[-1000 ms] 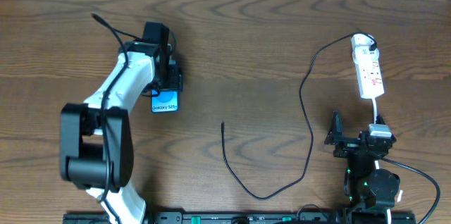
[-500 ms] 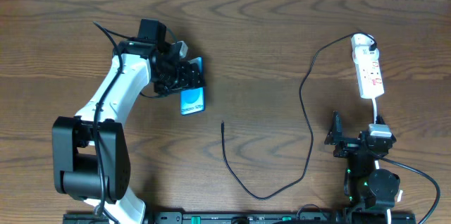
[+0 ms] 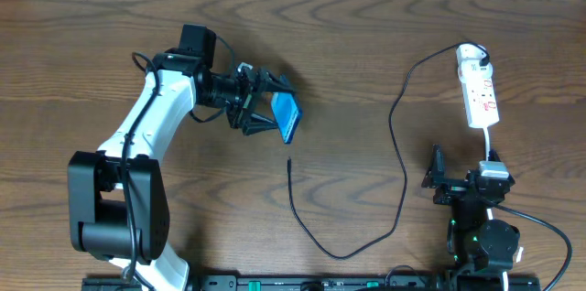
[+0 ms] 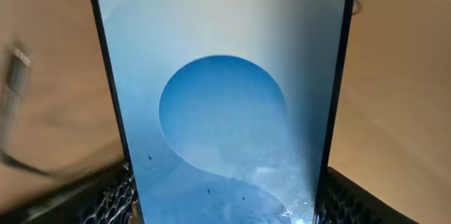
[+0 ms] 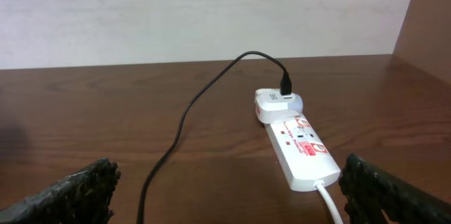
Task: Plug charger to phone and switch on socket
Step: 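Lift the phone with the left gripper and tilt it upright toward center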
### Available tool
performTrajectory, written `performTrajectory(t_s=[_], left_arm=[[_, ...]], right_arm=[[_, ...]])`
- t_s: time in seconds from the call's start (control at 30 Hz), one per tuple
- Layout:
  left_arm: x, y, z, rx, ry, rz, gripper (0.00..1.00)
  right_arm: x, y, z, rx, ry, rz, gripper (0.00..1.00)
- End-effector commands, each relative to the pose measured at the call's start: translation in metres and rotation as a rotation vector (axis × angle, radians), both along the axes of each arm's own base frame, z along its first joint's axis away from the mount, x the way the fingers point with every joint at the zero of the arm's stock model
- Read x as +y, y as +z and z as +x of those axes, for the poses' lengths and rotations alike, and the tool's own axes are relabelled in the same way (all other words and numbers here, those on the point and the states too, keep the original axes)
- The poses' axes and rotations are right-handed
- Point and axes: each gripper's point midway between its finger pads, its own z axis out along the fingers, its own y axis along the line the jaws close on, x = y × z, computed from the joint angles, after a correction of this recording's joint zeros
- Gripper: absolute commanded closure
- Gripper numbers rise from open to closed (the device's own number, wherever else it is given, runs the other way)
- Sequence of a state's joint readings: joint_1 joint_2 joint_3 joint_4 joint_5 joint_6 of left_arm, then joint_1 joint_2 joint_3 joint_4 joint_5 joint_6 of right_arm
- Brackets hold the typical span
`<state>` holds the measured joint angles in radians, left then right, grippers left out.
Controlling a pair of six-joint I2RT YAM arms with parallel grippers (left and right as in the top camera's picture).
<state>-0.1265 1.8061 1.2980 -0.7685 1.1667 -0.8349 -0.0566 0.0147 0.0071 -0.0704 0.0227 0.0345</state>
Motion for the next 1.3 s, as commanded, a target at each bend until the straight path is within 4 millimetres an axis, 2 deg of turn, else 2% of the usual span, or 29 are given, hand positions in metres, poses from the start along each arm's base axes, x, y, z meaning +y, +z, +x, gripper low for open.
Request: performTrajectory(t_s=[0.0,0.1,1.27], left_arm=[[-0.0104,0.0397,-0.0083,0.177,0.031,-0.167,0.92],[-0.0110,0.0420,-0.0090,0.216,0.041,-0.179,0.93],[-0.0110,0.0419,-0.0090,0.216,0.041,-0.179,0.93]], right_arm=[[0.0000,0.0001,-0.0003,-0.003,-0.003,0.009,0.01],[0.0000,0.0001,-0.0003,-0.003,-0.003,0.009,0.01],[0.0000,0.0001,-0.0003,-0.003,-0.003,0.009,0.01]])
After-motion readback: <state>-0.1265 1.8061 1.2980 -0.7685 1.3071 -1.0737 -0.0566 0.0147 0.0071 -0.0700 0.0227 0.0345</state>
